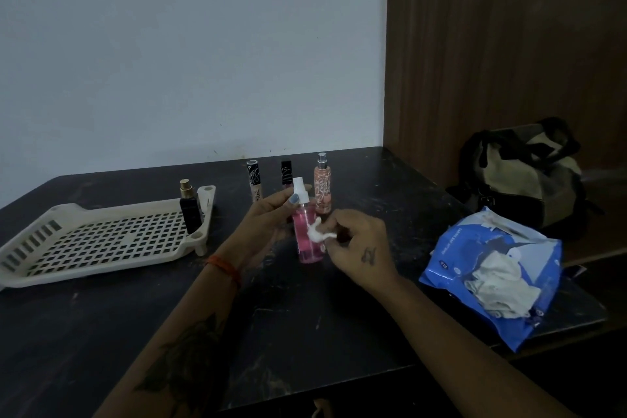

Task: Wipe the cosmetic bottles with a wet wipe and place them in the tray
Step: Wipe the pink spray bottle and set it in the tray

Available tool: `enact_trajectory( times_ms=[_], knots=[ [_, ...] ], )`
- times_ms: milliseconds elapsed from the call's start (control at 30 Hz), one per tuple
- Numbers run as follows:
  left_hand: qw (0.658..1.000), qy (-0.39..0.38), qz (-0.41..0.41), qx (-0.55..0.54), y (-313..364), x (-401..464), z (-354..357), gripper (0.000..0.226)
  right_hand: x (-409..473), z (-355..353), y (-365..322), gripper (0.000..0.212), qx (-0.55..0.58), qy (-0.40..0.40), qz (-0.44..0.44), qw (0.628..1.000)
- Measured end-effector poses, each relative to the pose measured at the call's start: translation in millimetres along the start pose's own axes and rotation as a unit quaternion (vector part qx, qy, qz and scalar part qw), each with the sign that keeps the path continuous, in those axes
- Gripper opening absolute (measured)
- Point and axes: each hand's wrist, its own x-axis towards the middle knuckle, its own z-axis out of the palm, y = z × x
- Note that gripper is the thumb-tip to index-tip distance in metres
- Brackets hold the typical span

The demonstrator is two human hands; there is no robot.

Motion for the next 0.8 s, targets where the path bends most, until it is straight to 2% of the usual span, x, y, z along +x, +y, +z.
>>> enact_trajectory(
  times_ms=[67, 200, 367, 500, 667, 800],
  knots=[
    [1.0, 0.0, -0.004, 0.002, 0, 0, 0, 0.026, -1, -3, 0, 0.014, 0.009, -0.001, 0.005, 1.0],
    [1.0, -0.008, -0.003, -0.002, 0, 0, -1, 0.027, 6, 1, -4, 0.022, -0.013, 0.11, -0.037, 0.993],
    [1.0, -0.016, -0.003, -0.008, 0, 0, -1, 0.027, 1, 3, -4, 0.02, -0.017, 0.008, -0.078, 0.997],
    [1.0, -0.008, 0.001, -0.01, -1, 0, -2, 0.026, -4, -2, -3, 0.02, -0.048, -0.078, -0.071, 0.993],
    [1.0, -0.011, 0.004, -0.007, 0, 0, -1, 0.028, -3, 0, -9, 0.02, -0.051, 0.01, -0.126, 0.991],
    [0.999, -0.021, 0.012, -0.026, 2, 0, 0, 0.032, -6, 3, -11, 0.025, -0.063, -0.069, -0.142, 0.985]
  ],
)
